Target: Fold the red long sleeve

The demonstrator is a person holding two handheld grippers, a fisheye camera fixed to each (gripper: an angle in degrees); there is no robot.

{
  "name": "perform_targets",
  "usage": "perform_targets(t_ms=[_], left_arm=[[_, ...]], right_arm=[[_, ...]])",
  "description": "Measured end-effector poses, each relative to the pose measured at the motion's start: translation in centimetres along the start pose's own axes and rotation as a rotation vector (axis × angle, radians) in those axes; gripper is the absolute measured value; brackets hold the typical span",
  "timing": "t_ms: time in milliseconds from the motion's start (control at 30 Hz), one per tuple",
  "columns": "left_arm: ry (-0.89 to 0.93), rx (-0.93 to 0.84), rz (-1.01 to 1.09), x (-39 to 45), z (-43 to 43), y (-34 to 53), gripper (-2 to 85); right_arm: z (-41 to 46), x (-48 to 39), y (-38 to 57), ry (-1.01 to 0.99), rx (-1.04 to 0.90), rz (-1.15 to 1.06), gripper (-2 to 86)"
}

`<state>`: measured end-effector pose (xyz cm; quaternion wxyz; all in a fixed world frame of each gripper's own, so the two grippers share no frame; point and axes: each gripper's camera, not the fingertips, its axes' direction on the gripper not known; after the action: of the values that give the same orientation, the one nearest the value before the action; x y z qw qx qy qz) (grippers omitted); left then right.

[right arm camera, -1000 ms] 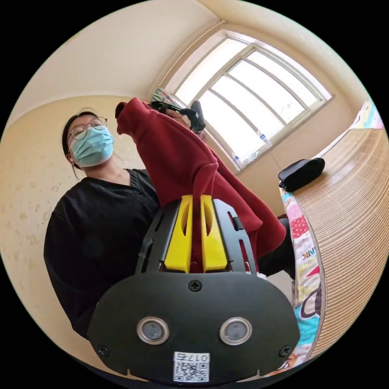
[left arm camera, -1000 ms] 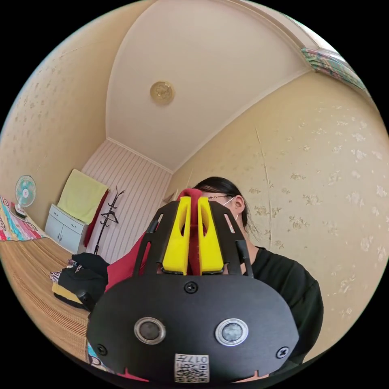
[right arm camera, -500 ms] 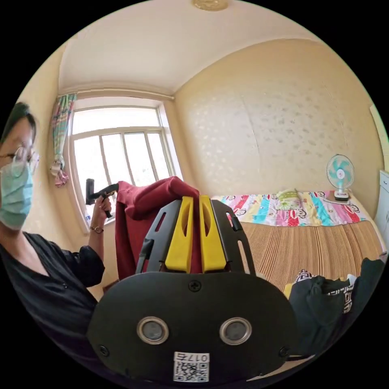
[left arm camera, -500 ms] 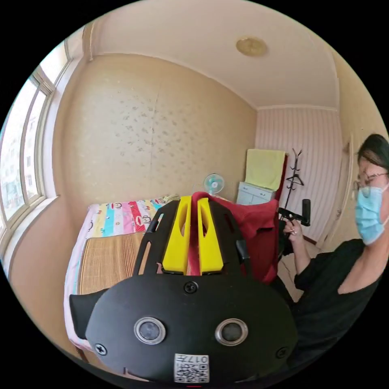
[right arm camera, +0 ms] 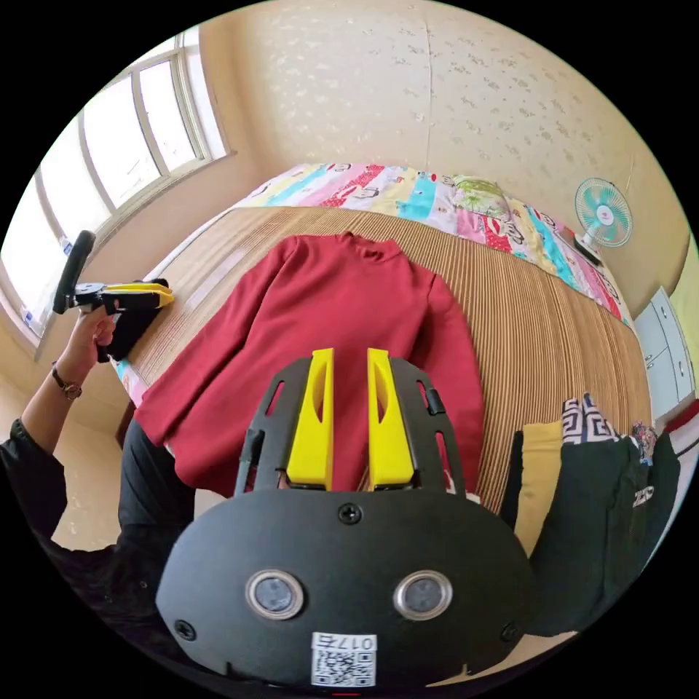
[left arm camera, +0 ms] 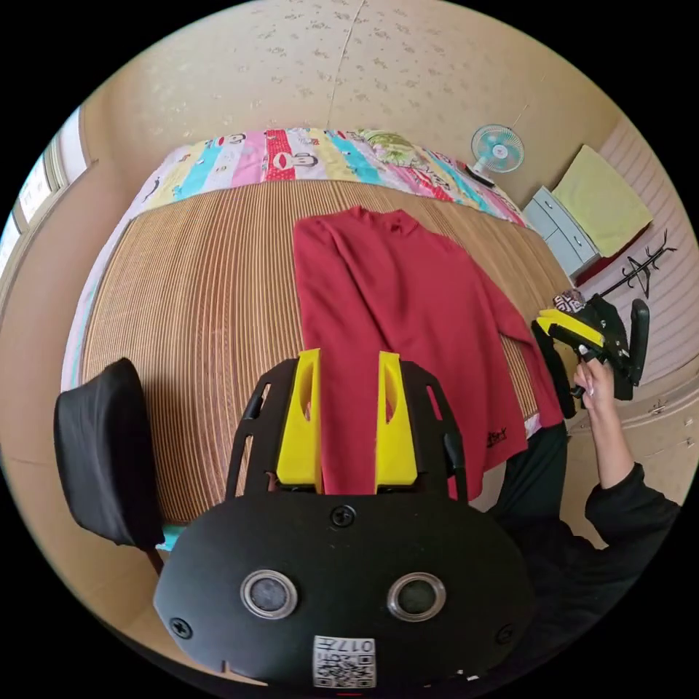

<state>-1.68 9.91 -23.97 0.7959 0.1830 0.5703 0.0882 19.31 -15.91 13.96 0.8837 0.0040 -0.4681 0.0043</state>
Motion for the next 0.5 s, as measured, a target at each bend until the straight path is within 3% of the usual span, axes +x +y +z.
perform_targets(t_ms=[100, 167, 267, 367, 500], left_arm=[[0.018, 0.073, 0.043, 2.3, 1.6, 7.4, 11.2], [-0.065, 0.005, 0.033, 4.1, 2.7, 10.8, 10.8], [-0.149, -0.075, 0.043, 4.4, 4.4, 11.6, 9.8], [-0.088, -0.150, 0.117, 2.0, 1.9, 8.4, 3.8], [0.046, 0.157, -0.115, -8.6, -10.5, 6.2, 1.3]], right_arm=[[6.6, -3.6, 7.7, 0.005, -0.130, -0.022, 7.9], [9.0, -5.4, 13.0, 0.047, -0.147, 0.006, 7.7], [8.6, -6.0, 17.4, 0.089, -0.015, 0.068, 7.3], [8.6, -4.3, 18.4, 0.012, -0.017, 0.148, 7.1], [8.5, -2.5, 18.2, -0.059, -0.098, 0.116, 6.7]])
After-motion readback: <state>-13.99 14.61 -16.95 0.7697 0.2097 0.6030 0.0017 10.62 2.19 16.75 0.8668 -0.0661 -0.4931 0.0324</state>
